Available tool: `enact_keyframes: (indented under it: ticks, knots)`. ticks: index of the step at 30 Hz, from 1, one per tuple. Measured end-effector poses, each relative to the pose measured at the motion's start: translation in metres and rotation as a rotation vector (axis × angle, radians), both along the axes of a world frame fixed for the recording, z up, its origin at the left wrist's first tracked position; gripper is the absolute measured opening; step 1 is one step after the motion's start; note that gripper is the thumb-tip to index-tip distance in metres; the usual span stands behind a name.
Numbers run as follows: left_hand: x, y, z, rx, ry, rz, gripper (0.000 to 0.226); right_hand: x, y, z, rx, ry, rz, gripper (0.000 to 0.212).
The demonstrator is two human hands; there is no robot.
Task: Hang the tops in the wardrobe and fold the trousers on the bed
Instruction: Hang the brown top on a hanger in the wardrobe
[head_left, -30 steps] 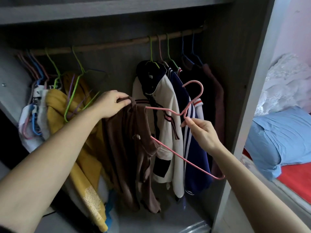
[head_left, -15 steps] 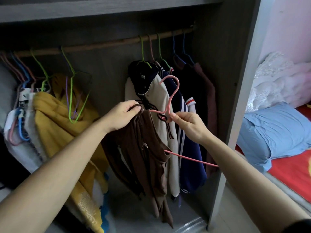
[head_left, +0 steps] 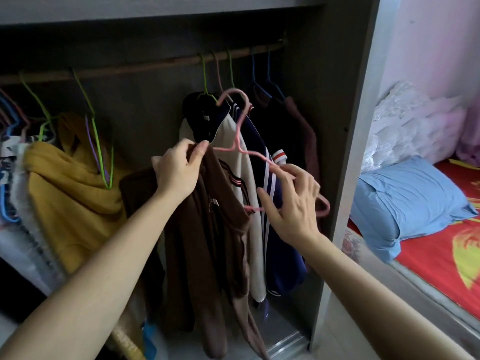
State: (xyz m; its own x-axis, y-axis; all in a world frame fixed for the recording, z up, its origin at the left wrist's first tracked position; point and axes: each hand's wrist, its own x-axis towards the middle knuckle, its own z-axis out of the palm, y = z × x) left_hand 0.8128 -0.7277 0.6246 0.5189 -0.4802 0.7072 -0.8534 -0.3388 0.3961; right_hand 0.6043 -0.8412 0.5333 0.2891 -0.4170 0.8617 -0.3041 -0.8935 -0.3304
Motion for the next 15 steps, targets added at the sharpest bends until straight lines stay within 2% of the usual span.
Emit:
enact_keyframes:
  ticks: [1,3,5,9,11,15]
  knots:
    - [0.003,0.000,0.002,-0.030,0.045,0.037,0.044,-0.003,0.003,-0.008,-0.060,-0.027,-0.018,0.045]
    - [0.007,-0.001,0.004,-0.082,0.110,0.063,0.045,-0.005,0.009,-0.022,-0.102,0.014,0.100,0.041]
    - [0.007,-0.003,0.006,-0.091,0.115,0.054,0.047,-0.003,0.014,-0.027,0.017,0.133,0.242,0.046]
    - [-0.006,-0.008,0.005,-0.071,0.044,0.002,0.057,0.018,0.014,-0.024,0.161,0.328,0.310,0.059]
    - [-0.011,-0.010,0.004,-0.056,0.005,-0.020,0.060,0.026,0.016,-0.021,0.169,0.356,0.366,0.047]
    - [-0.008,-0.009,-0.001,-0.058,-0.067,-0.014,0.058,0.025,0.022,-0.024,0.077,0.193,0.453,0.016]
